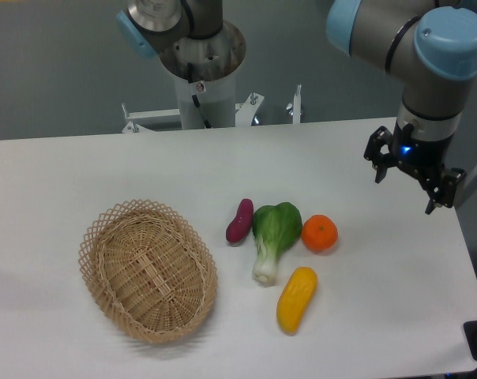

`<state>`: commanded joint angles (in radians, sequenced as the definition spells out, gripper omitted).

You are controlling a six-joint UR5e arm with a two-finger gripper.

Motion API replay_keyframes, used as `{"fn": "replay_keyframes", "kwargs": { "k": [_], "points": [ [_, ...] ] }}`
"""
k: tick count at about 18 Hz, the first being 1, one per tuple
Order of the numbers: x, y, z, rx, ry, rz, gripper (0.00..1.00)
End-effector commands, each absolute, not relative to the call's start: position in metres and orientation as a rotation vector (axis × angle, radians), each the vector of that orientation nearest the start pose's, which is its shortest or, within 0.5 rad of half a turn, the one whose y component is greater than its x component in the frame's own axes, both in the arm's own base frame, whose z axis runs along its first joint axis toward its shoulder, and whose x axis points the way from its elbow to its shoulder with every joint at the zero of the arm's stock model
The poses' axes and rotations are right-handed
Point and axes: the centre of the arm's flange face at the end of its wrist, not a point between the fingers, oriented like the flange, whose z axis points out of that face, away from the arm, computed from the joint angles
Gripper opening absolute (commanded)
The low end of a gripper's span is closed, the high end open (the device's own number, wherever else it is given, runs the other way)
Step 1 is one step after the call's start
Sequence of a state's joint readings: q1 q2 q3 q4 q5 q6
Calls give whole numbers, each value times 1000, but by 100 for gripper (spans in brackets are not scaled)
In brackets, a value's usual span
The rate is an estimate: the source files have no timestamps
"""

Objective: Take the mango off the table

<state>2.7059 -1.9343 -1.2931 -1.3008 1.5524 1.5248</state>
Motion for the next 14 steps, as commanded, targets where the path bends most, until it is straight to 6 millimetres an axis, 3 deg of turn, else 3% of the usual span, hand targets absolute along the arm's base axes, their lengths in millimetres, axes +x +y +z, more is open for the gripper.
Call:
{"fn": "replay_keyframes", "kwargs": {
  "k": [14],
  "points": [
    [-526,415,429,-2997,589,252,100]
  ]
}}
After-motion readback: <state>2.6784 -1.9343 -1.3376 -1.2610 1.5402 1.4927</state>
